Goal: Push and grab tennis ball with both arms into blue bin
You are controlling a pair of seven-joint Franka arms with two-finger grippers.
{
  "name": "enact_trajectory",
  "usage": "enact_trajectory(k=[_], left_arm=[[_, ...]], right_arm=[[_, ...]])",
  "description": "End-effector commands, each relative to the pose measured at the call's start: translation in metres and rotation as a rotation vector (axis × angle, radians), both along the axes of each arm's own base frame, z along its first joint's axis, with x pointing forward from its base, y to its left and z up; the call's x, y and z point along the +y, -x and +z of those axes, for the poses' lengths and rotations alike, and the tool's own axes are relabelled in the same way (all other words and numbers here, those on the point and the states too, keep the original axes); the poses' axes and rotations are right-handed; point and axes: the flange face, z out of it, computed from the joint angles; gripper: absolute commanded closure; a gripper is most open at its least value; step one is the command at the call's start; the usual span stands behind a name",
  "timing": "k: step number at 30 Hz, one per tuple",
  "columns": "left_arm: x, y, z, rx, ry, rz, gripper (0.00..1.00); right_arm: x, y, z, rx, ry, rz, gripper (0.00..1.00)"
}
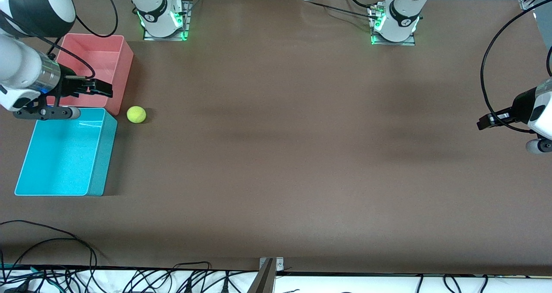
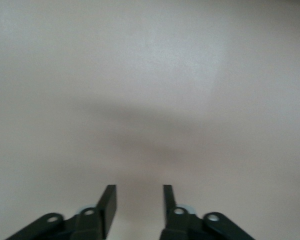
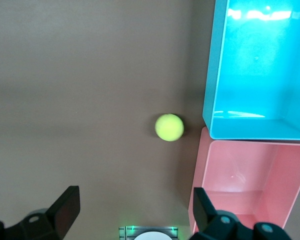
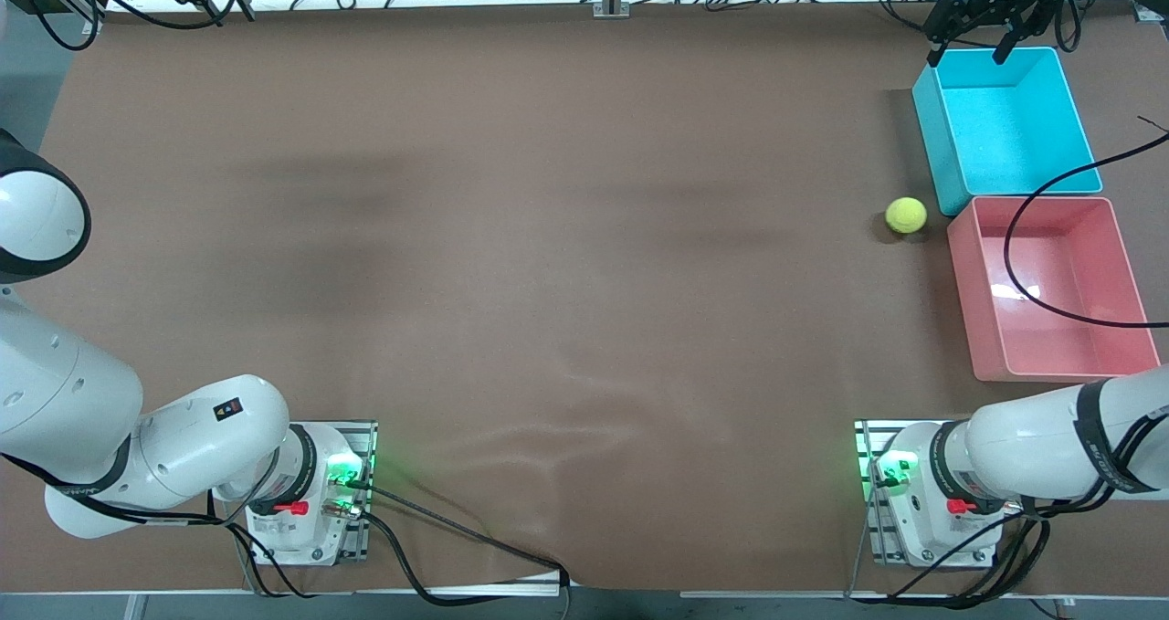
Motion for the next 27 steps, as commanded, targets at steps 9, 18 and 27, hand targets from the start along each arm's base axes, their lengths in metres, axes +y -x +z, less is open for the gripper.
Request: enact_trajectory(k=[9, 18, 27], left_arm=[[0.007, 0.000, 0.023, -0.034, 0.020, -0.010, 0.00], [0.011, -0.001, 0.037, -0.071, 0.027, 0.002, 0.00], [0.003, 0.003, 0.053, -0.135, 0.009, -0.010, 0.00]], right_arm=[[0.003, -0.006, -0.024, 0.033, -0.006, 0.012, 0.00], [-0.002, -0.002, -0.056, 0.052, 0.047, 0.028, 0.00], [-0.002, 0.020, -0.130, 0.098, 0.070, 0.055, 0.00]])
